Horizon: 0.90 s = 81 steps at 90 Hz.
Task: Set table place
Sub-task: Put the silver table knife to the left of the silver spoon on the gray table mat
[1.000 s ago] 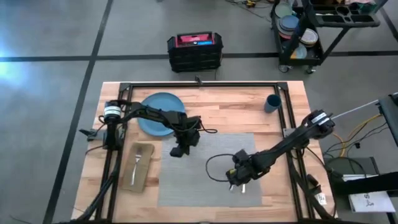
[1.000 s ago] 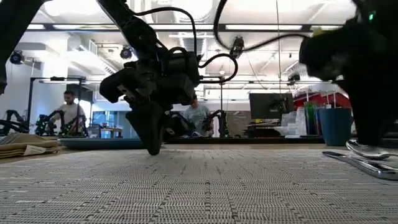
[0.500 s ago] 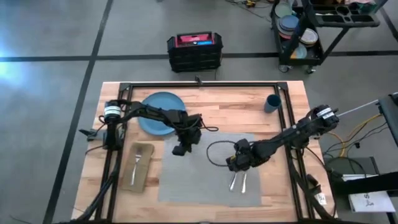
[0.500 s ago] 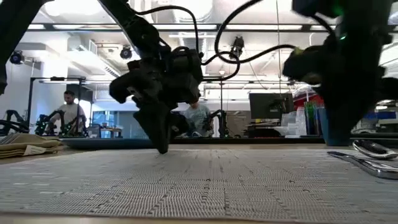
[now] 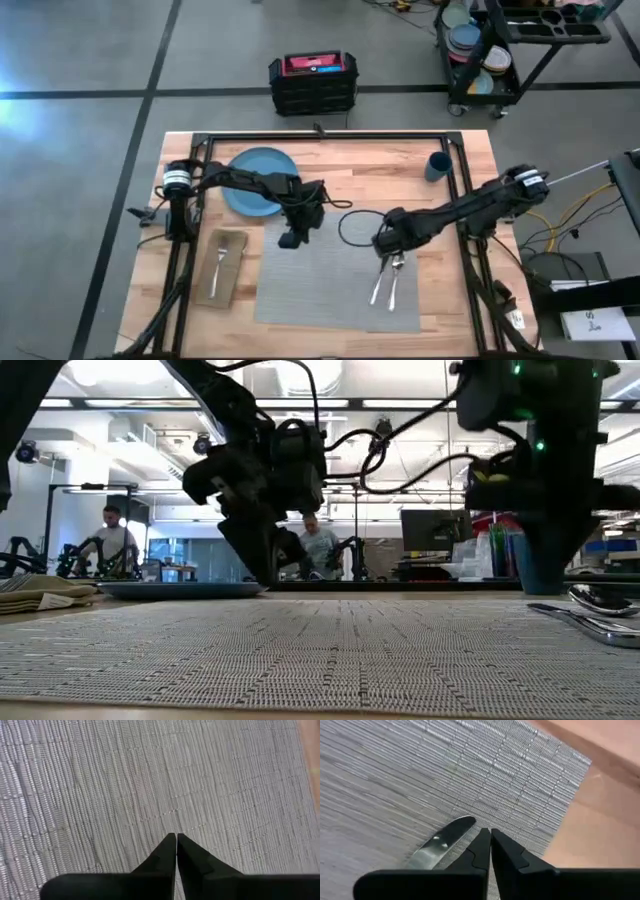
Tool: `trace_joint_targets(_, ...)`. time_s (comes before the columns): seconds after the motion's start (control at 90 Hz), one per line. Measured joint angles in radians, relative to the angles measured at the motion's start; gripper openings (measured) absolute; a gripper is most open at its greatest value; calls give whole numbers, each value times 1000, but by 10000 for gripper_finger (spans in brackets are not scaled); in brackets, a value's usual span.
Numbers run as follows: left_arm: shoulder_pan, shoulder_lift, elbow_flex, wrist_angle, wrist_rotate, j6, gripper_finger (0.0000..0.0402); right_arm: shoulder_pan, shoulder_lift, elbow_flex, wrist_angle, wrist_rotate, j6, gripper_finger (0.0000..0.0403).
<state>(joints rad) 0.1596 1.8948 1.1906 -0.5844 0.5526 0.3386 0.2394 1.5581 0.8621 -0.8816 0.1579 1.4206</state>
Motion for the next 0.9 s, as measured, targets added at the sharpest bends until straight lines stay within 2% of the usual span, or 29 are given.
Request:
trace_joint_targets(0.267,0,0,-2,0,4,0,1,-12,0,-69,162,-36,-35,0)
trace_joint_targets(0.489,-1,0,-2,1,4,0,1,-11,0,-73,224,-42,-64,0)
trace_joint_targets(0.9,-1,0,-5,16,5,0,1,-11,0,-76,203,-15,-60,0)
